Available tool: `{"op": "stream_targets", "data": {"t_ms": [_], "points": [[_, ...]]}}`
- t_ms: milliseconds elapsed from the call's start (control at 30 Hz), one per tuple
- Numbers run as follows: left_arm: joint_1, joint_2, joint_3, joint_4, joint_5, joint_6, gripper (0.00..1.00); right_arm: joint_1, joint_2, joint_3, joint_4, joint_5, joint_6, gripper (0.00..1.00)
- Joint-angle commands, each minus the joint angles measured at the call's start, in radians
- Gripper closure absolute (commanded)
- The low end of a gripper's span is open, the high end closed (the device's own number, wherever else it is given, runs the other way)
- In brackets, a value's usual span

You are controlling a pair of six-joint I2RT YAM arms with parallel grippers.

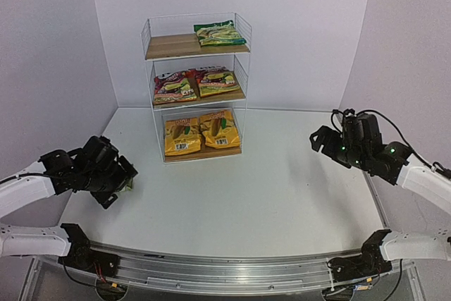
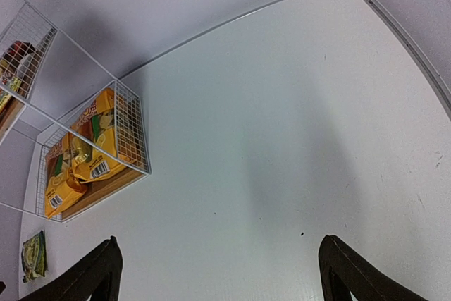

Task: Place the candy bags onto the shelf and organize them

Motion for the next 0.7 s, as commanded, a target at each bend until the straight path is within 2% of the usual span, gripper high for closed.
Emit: {"op": "stream_targets", "data": {"t_ms": [0, 133, 200, 267, 333, 533, 667], "points": [[0.122, -0.089, -0.08, 0.018, -0.13, -0.125, 0.01, 0.002, 0.046, 0.013, 0.011, -0.025, -0.014, 0.07], [0.305, -0.021, -0.161, 0.222, 0.007, -0.044, 0.01, 0.002, 0.077, 0.029, 0.021, -0.039, -0.036, 0.07], [0.396, 0.047, -0.191, 0.331, 0.078, -0.024, 0.07, 0.002, 0.088, 0.033, 0.033, -0.044, -0.046, 0.07], [0.442, 0.101, -0.221, 0.415, 0.094, -0.049, 0.12, 0.002, 0.095, 0.034, 0.046, -0.051, -0.056, 0.07], [0.456, 0.137, -0.251, 0.495, 0.084, -0.09, 0.18, 0.002, 0.104, 0.04, 0.052, -0.056, -0.062, 0.07], [0.461, 0.177, -0.35, 0.607, -0.024, -0.235, 0.19, 0.002, 0.129, 0.061, 0.063, -0.071, -0.084, 0.07], [0.461, 0.16, -0.447, 0.737, -0.063, -0.261, 0.22, 0.002, 0.144, 0.075, 0.066, -0.072, -0.105, 0.07]]}}
